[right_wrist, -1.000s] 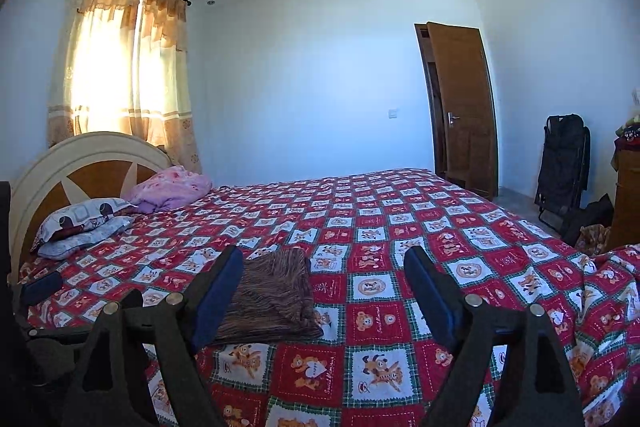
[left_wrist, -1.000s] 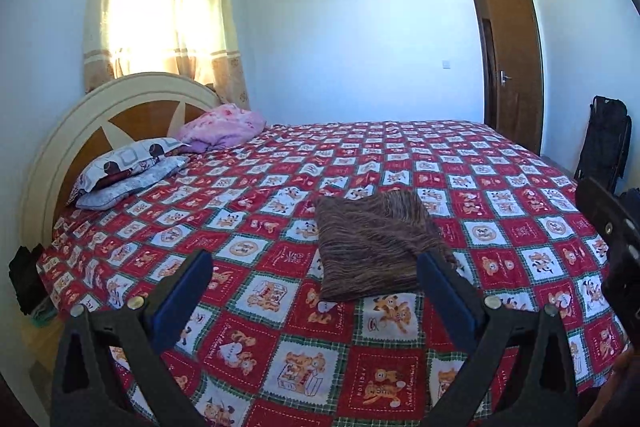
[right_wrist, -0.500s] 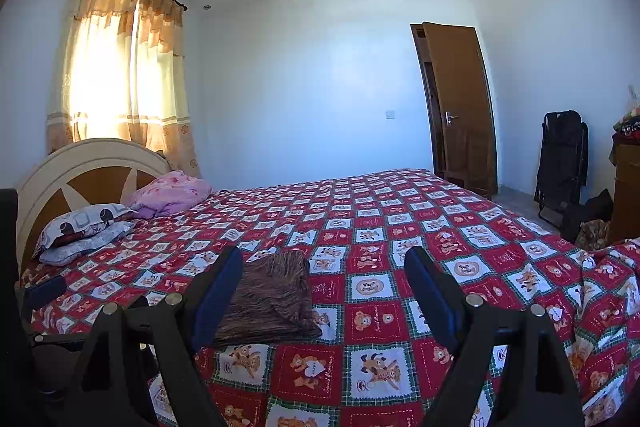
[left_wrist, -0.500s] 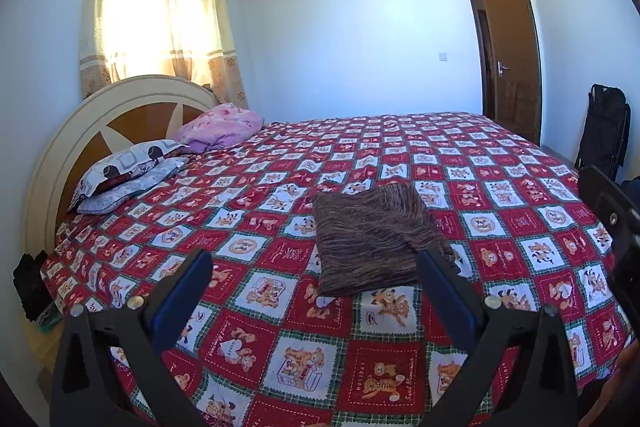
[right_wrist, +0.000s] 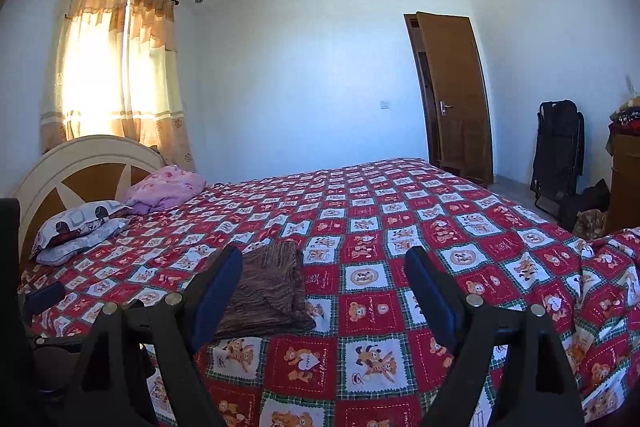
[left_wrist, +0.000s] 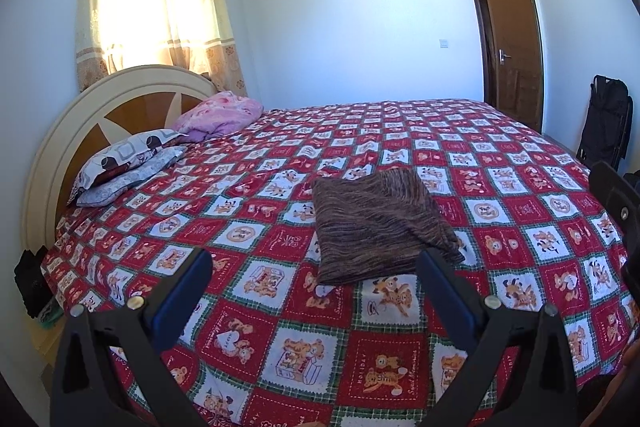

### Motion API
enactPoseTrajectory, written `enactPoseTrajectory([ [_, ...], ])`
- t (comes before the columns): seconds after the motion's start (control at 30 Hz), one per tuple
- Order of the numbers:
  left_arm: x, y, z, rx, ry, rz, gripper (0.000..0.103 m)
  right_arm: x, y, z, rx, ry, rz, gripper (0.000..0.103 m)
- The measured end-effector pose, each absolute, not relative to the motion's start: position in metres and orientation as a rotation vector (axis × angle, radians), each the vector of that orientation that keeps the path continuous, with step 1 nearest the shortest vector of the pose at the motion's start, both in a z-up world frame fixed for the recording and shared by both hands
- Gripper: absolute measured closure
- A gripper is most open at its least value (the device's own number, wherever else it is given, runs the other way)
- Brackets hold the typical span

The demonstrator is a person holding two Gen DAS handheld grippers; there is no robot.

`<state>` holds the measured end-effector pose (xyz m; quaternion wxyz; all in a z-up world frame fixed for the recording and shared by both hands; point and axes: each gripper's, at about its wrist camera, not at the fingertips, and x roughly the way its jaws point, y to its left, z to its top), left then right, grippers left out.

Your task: Fold small clothes

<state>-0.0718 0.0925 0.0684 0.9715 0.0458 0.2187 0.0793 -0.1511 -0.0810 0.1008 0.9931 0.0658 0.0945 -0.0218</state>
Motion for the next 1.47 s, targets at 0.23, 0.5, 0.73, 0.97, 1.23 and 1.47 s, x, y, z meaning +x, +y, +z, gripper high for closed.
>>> enactPoseTrajectory([
  [0.23, -0.069, 0.096, 0.065, 0.098, 0.459, 0.177, 0.000, -0.151, -0.081, 0.097, 0.133, 0.202, -0.049, 0.019],
  [0.5, -0.066, 0.100, 0.062, 0.100, 0.478, 0.181, 0.000, -0.149, -0.079, 0.095, 0.129, 0.218, -0.056, 0.019],
  [0.73, -0.065, 0.097, 0.062, 0.111, 0.471, 0.178, 0.000, -0.150, -0.081, 0.093, 0.138, 0.220, -0.071, 0.019],
  [0.97, -0.061, 0.099, 0.060, 0.085, 0.502, 0.159, 0.000, -0.149, -0.081, 0.091, 0.138, 0.233, -0.075, 0.019],
  [1.23, -0.057, 0.104, 0.057, 0.064, 0.514, 0.152, 0.000, -0.149, -0.082, 0.090, 0.139, 0.236, -0.076, 0.019],
  [1.47, -0.040, 0.118, 0.048, 0.054, 0.571, 0.170, 0.000, -0.148, -0.084, 0.087, 0.153, 0.247, -0.095, 0.019],
])
